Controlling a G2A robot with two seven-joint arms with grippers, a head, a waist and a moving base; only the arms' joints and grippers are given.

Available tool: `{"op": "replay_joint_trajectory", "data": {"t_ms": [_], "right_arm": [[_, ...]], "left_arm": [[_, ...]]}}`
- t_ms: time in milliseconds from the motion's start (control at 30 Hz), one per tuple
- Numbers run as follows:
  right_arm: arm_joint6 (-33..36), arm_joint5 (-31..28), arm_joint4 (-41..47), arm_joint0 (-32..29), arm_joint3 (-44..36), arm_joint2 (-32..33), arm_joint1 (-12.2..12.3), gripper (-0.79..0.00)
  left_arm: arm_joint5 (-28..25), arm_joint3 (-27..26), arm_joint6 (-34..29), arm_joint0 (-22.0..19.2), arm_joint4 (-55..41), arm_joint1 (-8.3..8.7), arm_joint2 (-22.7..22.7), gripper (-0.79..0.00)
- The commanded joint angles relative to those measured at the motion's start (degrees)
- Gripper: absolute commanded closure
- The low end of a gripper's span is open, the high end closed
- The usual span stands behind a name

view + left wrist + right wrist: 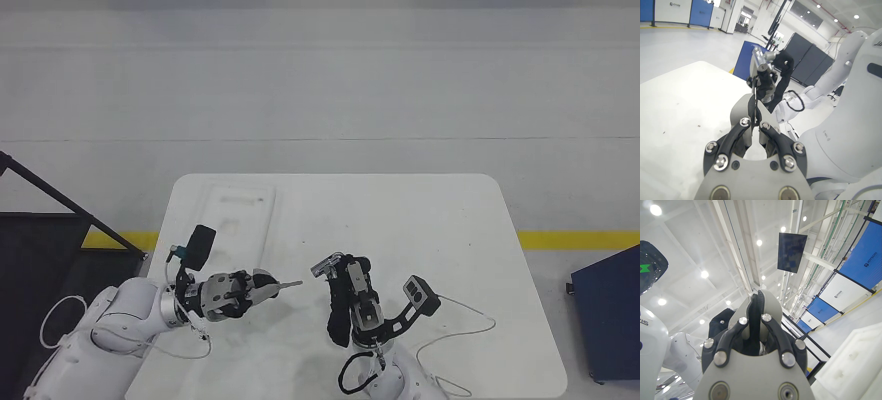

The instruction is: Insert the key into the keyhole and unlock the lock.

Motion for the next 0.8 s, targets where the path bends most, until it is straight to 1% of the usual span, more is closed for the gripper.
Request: {"op": "replay_joint_trajectory", "data": {"t_ms": [0,200,433,500,600,767], "right_arm": [[0.0,0.0,0.0,0.0,0.0,0.0,0.0,0.000],[0.0,0.0,0.0,0.0,0.0,0.0,0.0,0.000],[0.2,0.3,0.2,0.0,-0.1,0.0,0.0,0.000],[0.9,1.0,3.0,-0.5,-1.0,0.1,-0.1,0.000],[2.1,0.2,7.1,-1.0,-1.0,0.2,-0.2,0.000],[4.2,0.0,15.5,-1.3,-0.6,-1.0,-0.2,0.000]], "left_arm": [[0.0,-0.5,3.4,-0.6,1.2,-0.36,1.5,0.000],[0.0,-0.5,10.7,-1.1,5.1,-0.69,4.1,0.000],[0.0,1.7,18.1,-1.7,10.9,0.05,6.6,0.000],[0.0,2.1,20.1,-1.8,12.3,0.50,7.2,0.000],[0.0,2.4,23.8,-1.6,13.8,1.30,7.6,0.000],[0.0,2.3,29.6,-1.0,13.7,3.04,7.9,0.000]]}}
